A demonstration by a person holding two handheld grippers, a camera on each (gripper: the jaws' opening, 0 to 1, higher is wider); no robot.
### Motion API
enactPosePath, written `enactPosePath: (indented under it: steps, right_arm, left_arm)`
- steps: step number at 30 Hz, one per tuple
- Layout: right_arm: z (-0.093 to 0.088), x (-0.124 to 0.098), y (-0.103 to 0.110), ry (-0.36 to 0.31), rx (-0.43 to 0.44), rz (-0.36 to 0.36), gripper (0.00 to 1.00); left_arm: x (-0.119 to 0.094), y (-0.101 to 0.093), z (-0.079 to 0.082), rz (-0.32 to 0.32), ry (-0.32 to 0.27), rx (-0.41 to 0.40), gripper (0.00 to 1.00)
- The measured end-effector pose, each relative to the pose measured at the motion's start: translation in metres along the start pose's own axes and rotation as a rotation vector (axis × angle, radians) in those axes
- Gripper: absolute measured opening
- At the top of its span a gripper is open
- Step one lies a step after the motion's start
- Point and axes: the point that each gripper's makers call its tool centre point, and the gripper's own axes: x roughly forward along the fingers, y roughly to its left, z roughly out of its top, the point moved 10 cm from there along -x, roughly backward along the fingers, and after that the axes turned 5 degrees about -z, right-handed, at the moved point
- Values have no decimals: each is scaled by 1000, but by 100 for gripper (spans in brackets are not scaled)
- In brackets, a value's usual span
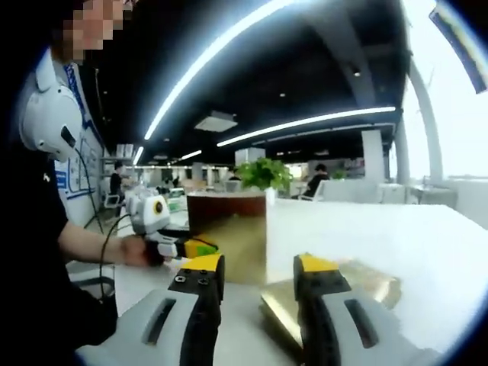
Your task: Extract single mask from mask box in order stack masks on table
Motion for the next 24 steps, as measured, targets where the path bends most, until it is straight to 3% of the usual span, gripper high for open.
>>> enactPosePath:
  steps: [3,6,8,16,24]
  right_arm:
    - [1,-4,-2,0,-4,-8,33]
    - [4,-7,-3,-32,47,2,33]
    - [6,-9,-3,-26,30,-2,33]
    - [8,-7,-3,-19,19,-1,33]
    - [8,-3,-1,-18,22,8,33]
  left_arm:
    - [-3,4,1,15,-13,-40,30]
    - [-7,9,3,58,-39,-101,30]
    - [-9,11,6,92,-69,-136,30]
    - [-8,21,29,125,-116,-51,30]
    - [4,41,33,164,-133,-23,30]
